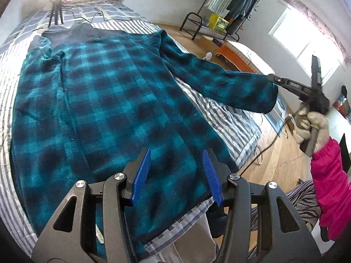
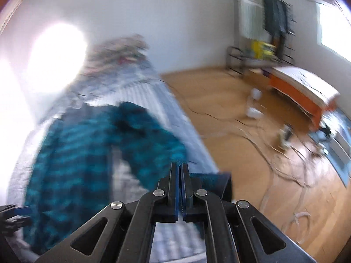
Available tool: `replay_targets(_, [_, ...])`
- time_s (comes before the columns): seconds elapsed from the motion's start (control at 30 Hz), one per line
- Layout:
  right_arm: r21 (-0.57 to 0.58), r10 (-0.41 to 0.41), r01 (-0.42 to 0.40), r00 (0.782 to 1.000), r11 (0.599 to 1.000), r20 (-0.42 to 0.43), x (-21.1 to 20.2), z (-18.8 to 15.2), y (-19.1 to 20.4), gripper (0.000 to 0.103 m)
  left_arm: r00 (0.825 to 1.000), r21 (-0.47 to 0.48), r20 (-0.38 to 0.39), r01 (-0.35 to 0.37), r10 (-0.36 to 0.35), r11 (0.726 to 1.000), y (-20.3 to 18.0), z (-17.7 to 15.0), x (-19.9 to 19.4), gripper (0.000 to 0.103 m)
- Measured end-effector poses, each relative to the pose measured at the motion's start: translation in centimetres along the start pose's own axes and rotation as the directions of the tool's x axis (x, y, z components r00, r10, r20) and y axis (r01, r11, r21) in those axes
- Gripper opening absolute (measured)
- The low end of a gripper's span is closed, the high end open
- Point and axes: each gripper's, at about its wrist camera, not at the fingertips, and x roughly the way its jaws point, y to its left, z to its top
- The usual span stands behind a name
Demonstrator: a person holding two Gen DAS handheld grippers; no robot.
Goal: Fold large clothes
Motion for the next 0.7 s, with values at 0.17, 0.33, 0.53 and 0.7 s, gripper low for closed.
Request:
replay_targets(0.17, [-0.144, 0.198, -0.199, 0.98, 0.969, -0.019, -1.8, -0.7, 8.0, 0.0, 0.997, -0.06, 0.064, -0.027, 0.031, 0.998, 1.5, 0.3, -2.4, 0.05])
replay_targets(0.33, [-0.268, 0.335, -0.379, 0.922, 0.886, -0.195, -0.5, -4.8, 15.4, 0.0, 0.99, -0.138, 0.121, -0.05, 0.067, 0.989, 3.3, 0.4, -5.0, 0.05])
replay_targets(0.53, [-0.301, 0.404, -0.543, 0.814, 0.784, -0.418, 2.3, -9.2, 18.8, 0.013, 0.986, -0.165, 0.14, -0.07, 0.093, 0.984, 3.2, -0.4, -6.7, 0.05])
replay_targets(0.7, [-0.206, 0.478, -0.559, 0.811, 0.803, -0.337, 1.4, -6.1, 15.2, 0.033, 0.996, -0.18, 0.09, -0.012, 0.029, 0.984, 1.6, -0.9, -4.2, 0.05])
